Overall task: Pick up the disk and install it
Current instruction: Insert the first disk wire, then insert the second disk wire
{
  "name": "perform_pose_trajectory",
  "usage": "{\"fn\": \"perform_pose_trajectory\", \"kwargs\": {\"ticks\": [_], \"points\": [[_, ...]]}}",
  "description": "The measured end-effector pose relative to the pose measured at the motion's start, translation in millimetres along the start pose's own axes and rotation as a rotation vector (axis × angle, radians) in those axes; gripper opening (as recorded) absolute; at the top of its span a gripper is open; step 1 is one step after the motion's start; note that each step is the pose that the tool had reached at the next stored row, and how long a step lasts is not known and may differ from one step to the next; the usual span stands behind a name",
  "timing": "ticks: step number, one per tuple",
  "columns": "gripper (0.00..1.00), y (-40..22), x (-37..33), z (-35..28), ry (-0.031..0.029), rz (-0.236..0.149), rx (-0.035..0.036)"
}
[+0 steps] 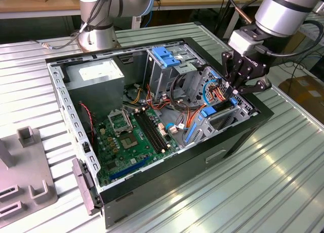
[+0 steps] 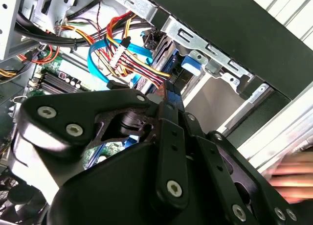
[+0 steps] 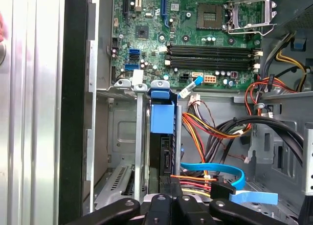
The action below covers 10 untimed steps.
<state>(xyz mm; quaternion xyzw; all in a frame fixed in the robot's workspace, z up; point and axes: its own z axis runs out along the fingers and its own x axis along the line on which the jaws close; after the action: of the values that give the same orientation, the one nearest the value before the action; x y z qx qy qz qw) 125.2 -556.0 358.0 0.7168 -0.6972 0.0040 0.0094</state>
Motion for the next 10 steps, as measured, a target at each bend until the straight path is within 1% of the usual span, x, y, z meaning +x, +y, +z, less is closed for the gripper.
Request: {"fn": "perform_pose_trajectory", "kwargs": {"ticks": [10], "points": [[0.10, 0.0, 0.0, -0.9, 0.0000, 0.000, 0.0001]]}}
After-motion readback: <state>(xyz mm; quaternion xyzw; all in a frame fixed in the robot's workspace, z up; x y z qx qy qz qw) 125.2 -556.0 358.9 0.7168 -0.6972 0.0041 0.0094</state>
